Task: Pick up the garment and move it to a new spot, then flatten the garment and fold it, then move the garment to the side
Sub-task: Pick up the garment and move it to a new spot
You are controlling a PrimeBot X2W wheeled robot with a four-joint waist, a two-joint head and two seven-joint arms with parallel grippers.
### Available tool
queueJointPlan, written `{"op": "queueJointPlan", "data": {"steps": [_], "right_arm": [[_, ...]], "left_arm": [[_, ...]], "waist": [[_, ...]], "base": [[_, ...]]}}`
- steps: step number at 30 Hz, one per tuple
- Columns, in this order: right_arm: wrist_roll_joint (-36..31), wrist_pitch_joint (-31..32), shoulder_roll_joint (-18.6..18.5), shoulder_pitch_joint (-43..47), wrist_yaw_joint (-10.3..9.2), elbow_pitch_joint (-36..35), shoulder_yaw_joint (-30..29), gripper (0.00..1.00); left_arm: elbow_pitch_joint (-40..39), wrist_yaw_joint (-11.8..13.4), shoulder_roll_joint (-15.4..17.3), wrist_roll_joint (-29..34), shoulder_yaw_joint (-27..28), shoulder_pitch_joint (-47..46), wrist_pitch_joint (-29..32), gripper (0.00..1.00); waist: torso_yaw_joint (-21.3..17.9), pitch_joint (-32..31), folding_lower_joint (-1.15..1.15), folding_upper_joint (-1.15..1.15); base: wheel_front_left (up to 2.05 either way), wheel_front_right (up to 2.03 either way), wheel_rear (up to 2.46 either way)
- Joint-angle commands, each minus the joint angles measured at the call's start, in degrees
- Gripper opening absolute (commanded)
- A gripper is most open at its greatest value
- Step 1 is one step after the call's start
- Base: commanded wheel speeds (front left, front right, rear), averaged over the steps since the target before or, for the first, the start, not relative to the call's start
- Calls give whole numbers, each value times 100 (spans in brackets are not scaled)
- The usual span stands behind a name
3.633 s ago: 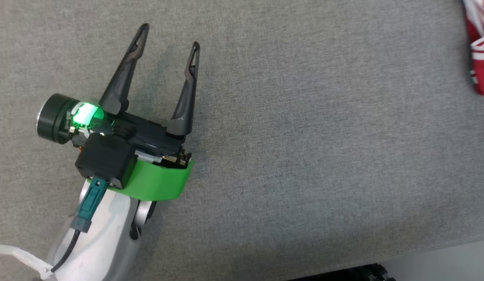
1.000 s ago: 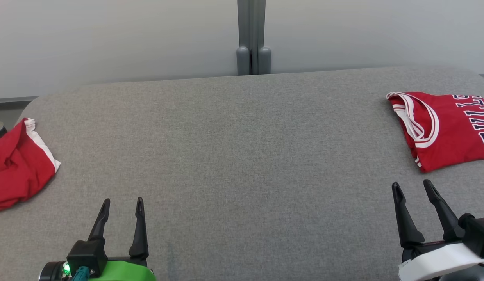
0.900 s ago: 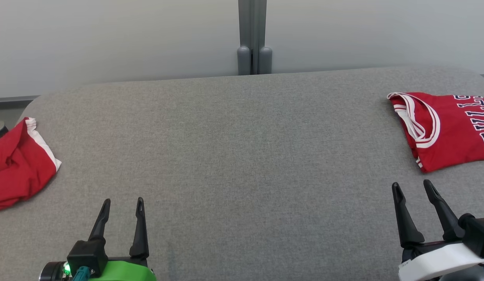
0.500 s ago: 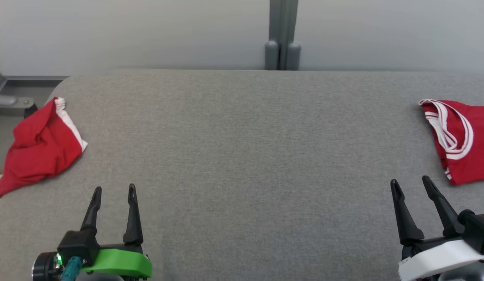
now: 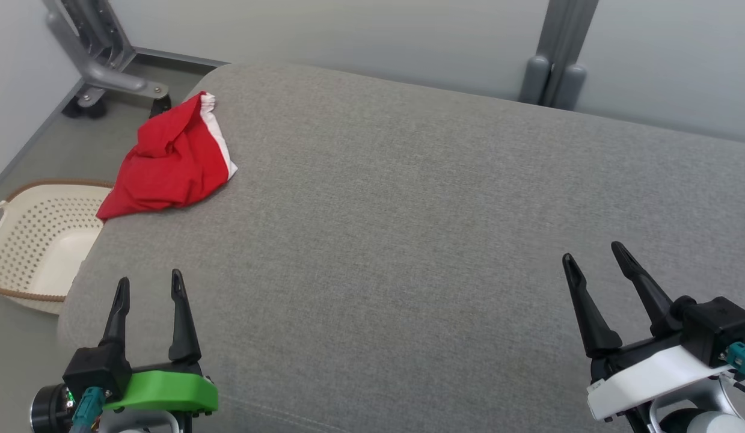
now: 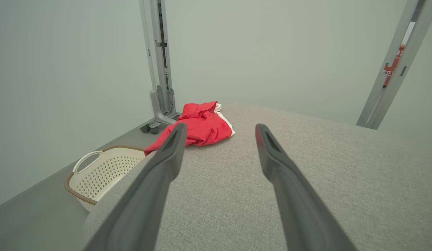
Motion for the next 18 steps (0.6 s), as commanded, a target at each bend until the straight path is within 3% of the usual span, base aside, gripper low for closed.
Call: {"op": "queueJointPlan", "data": {"steps": [1,10,18], "right_arm": [[-37,27,-33,-86,-4,-46,-7,100],[-84,227,-136,-309,-3,-285,-36,100],[-251,476,-331,-780,-4,-692,-231,100]], "left_arm": [[5,-41,-43,71,35,-126,-1,100],[164,-219,-256,40,237,-534,-1,100],[954,-508,-416,-329,286,-1889,-1,100]], "waist": [[364,179,0,0],[419,756,0,0],[183,1914,0,0]], "base": [[0,0,0],[0,0,0],[0,0,0]]}}
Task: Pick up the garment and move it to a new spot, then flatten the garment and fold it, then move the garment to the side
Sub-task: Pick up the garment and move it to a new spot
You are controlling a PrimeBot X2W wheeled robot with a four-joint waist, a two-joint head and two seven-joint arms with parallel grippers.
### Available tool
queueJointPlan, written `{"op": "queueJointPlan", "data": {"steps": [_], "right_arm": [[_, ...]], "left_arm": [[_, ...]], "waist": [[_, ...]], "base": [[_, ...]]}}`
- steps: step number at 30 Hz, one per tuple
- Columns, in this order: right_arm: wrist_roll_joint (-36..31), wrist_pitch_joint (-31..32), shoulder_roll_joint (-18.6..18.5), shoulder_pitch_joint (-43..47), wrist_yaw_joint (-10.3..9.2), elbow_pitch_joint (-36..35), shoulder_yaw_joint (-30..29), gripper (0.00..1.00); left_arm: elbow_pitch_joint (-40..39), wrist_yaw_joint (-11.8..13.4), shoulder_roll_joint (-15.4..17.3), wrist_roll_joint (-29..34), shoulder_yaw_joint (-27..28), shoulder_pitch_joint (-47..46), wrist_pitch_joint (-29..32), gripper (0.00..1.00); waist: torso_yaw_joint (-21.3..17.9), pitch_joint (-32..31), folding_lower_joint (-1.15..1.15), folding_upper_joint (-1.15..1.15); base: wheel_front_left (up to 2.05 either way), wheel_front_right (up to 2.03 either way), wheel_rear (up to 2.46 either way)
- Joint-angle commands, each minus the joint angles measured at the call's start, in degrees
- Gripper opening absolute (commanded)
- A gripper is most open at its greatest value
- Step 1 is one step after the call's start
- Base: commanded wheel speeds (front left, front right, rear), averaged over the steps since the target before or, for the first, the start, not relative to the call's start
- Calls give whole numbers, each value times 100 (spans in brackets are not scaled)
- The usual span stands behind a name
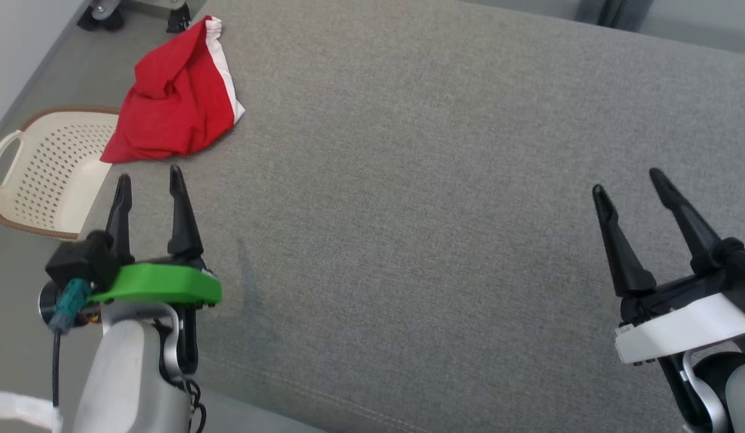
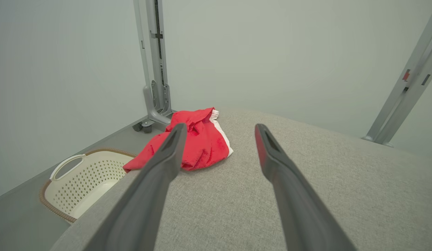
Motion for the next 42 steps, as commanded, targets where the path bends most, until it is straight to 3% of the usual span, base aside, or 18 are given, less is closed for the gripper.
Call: {"op": "queueJointPlan", "data": {"steps": [1,6,15,22,23,24,25,31,35,42], "right_arm": [[-32,53,-44,-159,-2,-85,-42,100],[-96,150,-106,-496,-2,-269,-121,100],[-182,139,-141,-793,-2,-412,-113,100],[-194,16,-138,-842,-2,-373,-191,100],[-188,-7,-128,-859,-2,-347,-184,100],[-182,-35,-121,-868,-2,-329,-178,100],[-180,-72,-114,-887,-2,-305,-168,100],[-126,-285,-78,-919,-2,-108,-29,100],[-49,-467,-19,-934,-2,76,89,100],[97,-825,92,-757,-2,585,344,100]], "left_arm": [[216,-45,-31,-56,23,-392,1,100],[1349,-244,57,-242,99,-1472,30,100],[3854,-558,684,-481,267,-3094,285,100],[4869,-624,1076,-606,391,-3648,149,100],[4977,-648,1109,-623,393,-3671,132,66],[5049,-652,1133,-624,387,-3685,118,4],[5120,-650,1179,-625,396,-3699,99,0],[4952,-603,1413,-518,452,-3505,-15,0],[4256,-479,1505,-382,631,-3145,-4,0],[2830,-260,1340,1,808,-2219,-6,0]], "waist": [[-217,879,0,0],[-368,1448,0,0],[-725,2043,0,0],[-886,2119,0,0],[-905,2091,0,0],[-916,2065,0,0],[-927,2024,0,0],[-1037,1657,0,0],[-1152,1330,0,0],[-1340,598,0,0]], "base": [[0,0,0],[0,0,0],[0,0,0],[0,0,0],[0,0,0],[0,0,0],[0,0,0],[0,0,0],[0,0,0],[0,0,0]]}}
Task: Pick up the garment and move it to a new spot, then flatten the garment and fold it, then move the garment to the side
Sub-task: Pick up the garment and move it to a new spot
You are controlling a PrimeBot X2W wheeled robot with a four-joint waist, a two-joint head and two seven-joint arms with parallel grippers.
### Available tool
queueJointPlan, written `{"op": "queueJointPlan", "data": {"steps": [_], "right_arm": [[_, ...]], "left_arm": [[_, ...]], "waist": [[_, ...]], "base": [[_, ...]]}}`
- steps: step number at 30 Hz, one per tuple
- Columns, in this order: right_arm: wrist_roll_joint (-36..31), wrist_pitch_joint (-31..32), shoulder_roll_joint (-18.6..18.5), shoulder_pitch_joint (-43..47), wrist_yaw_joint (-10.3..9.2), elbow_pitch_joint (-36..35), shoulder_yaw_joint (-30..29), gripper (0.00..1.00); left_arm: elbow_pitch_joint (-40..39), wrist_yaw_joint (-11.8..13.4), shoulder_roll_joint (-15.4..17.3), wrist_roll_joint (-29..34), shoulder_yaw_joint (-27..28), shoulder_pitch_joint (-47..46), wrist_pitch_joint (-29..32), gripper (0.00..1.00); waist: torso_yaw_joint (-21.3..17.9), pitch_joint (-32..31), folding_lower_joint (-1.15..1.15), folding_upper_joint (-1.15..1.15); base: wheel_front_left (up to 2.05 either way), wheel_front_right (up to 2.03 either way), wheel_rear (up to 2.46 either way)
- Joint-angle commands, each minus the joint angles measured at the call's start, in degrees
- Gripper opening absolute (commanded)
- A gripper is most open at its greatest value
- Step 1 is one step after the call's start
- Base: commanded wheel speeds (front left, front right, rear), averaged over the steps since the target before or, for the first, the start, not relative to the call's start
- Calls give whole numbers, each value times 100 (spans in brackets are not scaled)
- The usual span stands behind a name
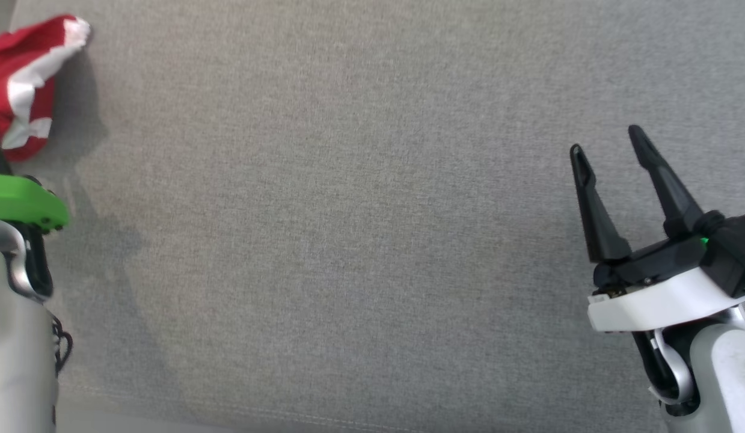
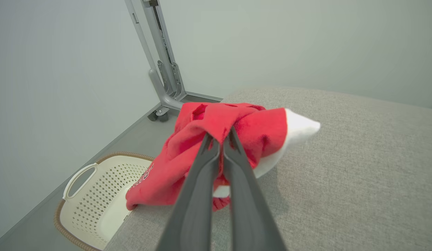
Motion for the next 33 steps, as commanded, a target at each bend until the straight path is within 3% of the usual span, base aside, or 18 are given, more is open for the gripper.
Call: {"op": "queueJointPlan", "data": {"steps": [1,11,17,25,32,33], "right_arm": [[72,-83,13,82,0,91,50,100],[264,-473,135,236,-1,634,499,100],[352,-572,223,349,0,753,488,100],[438,-665,425,550,0,754,292,100],[460,-820,541,587,0,716,208,100],[475,-827,562,598,0,716,196,100]], "left_arm": [[-276,45,-57,121,-3,265,-17,0],[-2449,163,-479,546,-533,1713,241,0],[-3517,-31,-864,725,-1312,2083,808,0],[-3463,-371,-1372,666,-2769,1932,1254,0],[-3165,-456,-1465,399,-3836,1989,1173,0],[-3138,-458,-1472,397,-3963,1968,1135,21]], "waist": [[-230,-528,0,0],[-916,-1231,0,0],[-1530,-1304,0,0],[-2273,-991,0,0],[-2517,-738,0,0],[-2504,-726,0,0]], "base": [[0,0,0],[0,0,0],[0,0,0],[0,0,0],[0,0,0],[0,0,0]]}}
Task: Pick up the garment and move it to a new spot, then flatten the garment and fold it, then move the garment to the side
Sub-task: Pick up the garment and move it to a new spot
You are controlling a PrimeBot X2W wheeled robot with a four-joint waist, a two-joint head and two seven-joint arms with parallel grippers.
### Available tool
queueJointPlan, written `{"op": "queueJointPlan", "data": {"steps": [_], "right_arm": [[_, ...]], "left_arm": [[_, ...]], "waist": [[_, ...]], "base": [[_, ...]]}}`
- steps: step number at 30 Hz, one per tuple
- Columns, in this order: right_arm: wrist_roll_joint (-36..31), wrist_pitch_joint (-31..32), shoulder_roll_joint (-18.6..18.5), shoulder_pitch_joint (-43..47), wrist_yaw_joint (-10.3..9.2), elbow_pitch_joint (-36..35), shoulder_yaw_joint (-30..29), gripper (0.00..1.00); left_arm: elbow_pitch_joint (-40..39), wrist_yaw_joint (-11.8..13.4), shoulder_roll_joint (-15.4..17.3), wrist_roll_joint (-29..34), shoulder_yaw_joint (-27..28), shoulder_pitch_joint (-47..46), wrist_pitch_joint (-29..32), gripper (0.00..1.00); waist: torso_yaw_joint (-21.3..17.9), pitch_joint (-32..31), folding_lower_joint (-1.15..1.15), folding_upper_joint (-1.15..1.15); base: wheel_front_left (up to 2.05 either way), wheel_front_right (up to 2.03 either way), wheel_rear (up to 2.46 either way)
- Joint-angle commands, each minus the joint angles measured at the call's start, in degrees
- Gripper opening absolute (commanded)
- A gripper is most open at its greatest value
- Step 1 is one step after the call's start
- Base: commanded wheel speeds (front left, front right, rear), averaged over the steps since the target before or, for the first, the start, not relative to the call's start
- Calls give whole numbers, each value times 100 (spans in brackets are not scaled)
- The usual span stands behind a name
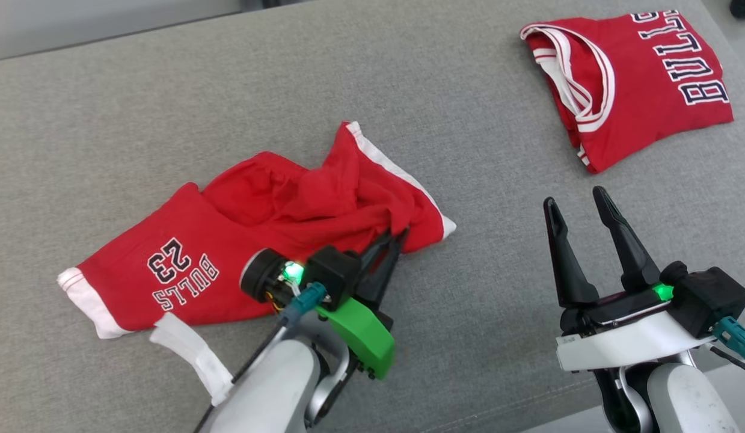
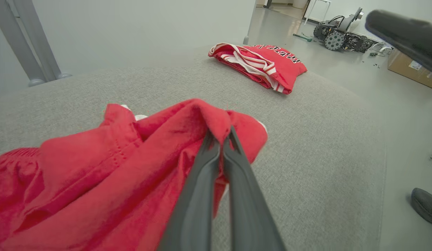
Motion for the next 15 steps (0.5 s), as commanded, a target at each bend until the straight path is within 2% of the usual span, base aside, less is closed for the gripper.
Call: {"op": "queueJointPlan", "data": {"steps": [1,4,9,15], "right_arm": [[-8,-41,16,25,0,-3,-23,100],[20,-49,20,3,0,34,-39,100],[-19,13,-41,14,0,5,-85,100],[-117,160,-161,84,0,-104,-114,100]], "left_arm": [[-6,-13,24,-21,-75,-47,-96,97],[-123,15,19,-22,-206,-135,-303,100],[-513,259,90,35,1,-196,-646,100],[-883,859,412,-61,762,68,-933,100]], "waist": [[-128,173,0,-1],[-13,122,0,-1],[277,-63,0,-1],[722,-301,0,-1]], "base": [[0,0,0],[0,0,0],[0,0,0],[0,0,0]]}}
